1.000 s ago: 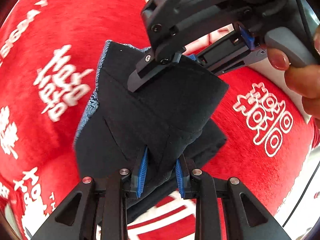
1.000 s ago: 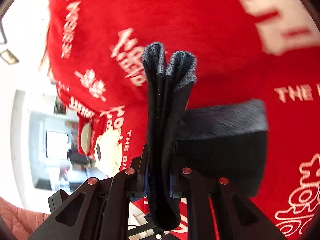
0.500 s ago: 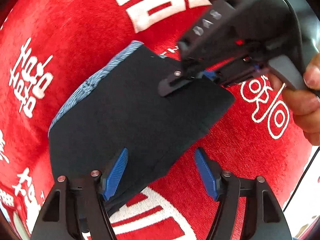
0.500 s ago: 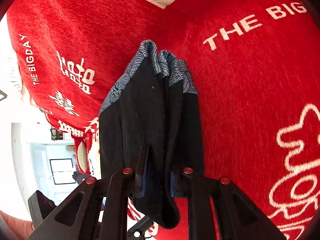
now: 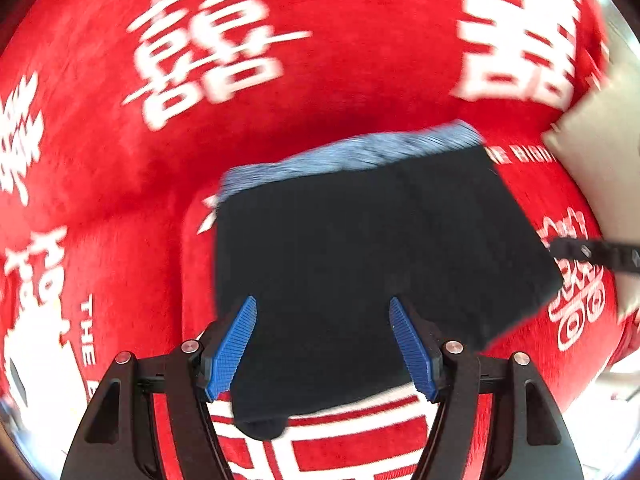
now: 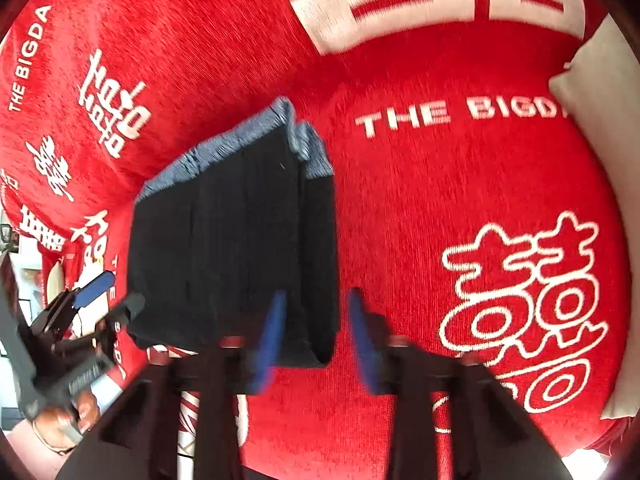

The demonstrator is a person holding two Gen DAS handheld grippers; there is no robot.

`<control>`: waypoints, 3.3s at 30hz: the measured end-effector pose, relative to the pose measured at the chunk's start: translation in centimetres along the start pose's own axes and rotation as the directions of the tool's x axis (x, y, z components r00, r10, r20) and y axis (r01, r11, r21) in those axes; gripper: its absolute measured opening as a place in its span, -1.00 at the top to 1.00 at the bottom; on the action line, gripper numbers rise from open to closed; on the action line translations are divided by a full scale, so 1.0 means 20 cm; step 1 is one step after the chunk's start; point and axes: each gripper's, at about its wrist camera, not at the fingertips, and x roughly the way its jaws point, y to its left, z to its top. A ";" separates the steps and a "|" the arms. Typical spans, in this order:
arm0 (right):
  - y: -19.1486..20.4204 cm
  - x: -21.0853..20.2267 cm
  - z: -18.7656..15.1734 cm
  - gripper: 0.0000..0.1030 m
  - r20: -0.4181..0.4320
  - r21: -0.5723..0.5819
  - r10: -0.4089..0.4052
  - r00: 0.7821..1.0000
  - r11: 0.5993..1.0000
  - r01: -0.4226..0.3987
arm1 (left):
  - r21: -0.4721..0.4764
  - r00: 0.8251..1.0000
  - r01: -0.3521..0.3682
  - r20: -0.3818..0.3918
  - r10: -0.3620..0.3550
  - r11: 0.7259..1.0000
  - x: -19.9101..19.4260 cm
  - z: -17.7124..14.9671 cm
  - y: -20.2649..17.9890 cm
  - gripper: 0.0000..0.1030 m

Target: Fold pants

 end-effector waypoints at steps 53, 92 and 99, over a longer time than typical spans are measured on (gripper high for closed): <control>0.20 0.17 -0.12 0.49 -0.007 -0.100 -0.120 0.993 0.988 0.119 | -0.154 1.000 -0.003 -0.029 -0.001 0.988 0.14 0.01 0.23 -0.62; 0.03 0.27 0.48 0.68 0.012 0.031 0.012 1.000 0.999 -0.012 | -0.260 0.993 -0.108 -0.076 0.091 0.959 0.52 0.42 0.62 -0.62; 0.08 0.14 0.25 0.59 0.025 0.002 -0.044 0.999 0.999 0.044 | -0.252 0.997 -0.004 -0.074 -0.015 0.968 0.31 0.26 0.58 -0.62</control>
